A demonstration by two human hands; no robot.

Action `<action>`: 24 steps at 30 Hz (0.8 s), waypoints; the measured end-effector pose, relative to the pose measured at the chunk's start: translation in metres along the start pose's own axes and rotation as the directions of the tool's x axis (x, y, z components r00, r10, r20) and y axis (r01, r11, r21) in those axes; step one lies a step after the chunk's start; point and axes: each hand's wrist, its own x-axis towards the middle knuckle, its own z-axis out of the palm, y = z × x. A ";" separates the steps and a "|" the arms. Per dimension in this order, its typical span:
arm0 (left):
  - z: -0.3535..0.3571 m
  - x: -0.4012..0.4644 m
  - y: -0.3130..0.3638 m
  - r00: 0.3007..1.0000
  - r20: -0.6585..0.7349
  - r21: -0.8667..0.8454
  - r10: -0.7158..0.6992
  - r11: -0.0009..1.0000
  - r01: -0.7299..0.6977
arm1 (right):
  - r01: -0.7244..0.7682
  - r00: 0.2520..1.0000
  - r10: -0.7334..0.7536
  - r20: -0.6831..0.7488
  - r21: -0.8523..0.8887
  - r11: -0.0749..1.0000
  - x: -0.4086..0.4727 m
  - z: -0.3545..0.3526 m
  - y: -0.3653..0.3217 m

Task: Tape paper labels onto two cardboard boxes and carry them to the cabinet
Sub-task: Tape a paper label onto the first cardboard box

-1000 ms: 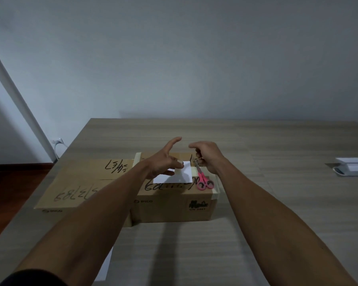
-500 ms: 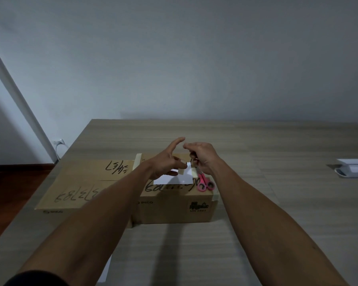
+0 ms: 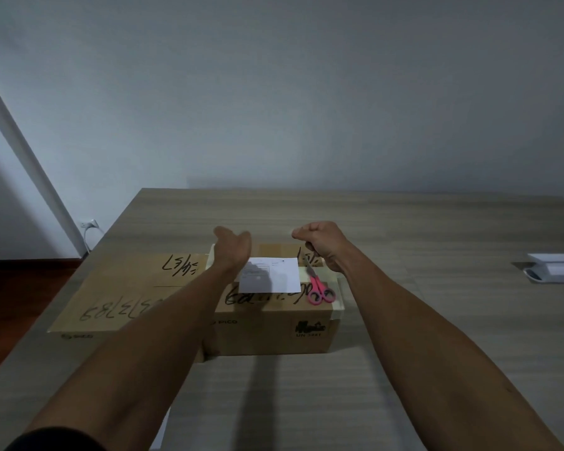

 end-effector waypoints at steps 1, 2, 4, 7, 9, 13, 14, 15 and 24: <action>0.001 0.001 0.004 0.993 -0.032 -0.157 -0.110 0.982 0.104 | 0.005 1.000 -0.005 0.004 -0.006 1.000 0.001 -0.001 0.000; 0.002 0.002 0.007 0.980 -0.028 -0.297 -0.199 0.937 0.181 | 0.010 1.000 -0.010 0.007 -0.013 1.000 0.002 -0.002 -0.001; 0.005 0.004 0.012 0.968 0.076 -0.456 -0.239 0.855 0.247 | 0.024 1.000 -0.024 0.013 -0.036 0.999 0.003 -0.001 -0.001; 0.012 0.001 0.015 0.968 0.212 -0.428 -0.137 0.877 0.218 | 0.038 0.999 -0.035 0.037 -0.065 0.997 0.004 0.000 -0.001; 0.017 0.001 0.015 0.959 0.267 -0.390 -0.101 0.898 0.203 | 0.041 0.998 -0.038 0.047 -0.070 0.997 0.004 -0.001 0.001; 0.024 0.007 0.010 0.960 0.269 -0.372 -0.077 0.911 0.177 | 0.039 0.996 -0.030 0.081 -0.113 0.993 0.006 -0.005 0.002; 0.025 0.009 0.009 0.962 0.262 -0.373 -0.077 0.911 0.174 | 0.039 0.996 -0.027 0.090 -0.131 0.991 0.007 -0.006 0.002; 0.027 0.010 0.009 0.963 0.257 -0.372 -0.076 0.912 0.171 | 0.037 0.995 -0.023 0.098 -0.147 0.988 0.008 -0.007 0.003; 0.041 0.016 0.005 0.969 0.247 -0.256 -0.029 0.962 0.094 | -0.020 0.991 0.047 0.123 -0.209 0.978 0.020 -0.012 0.010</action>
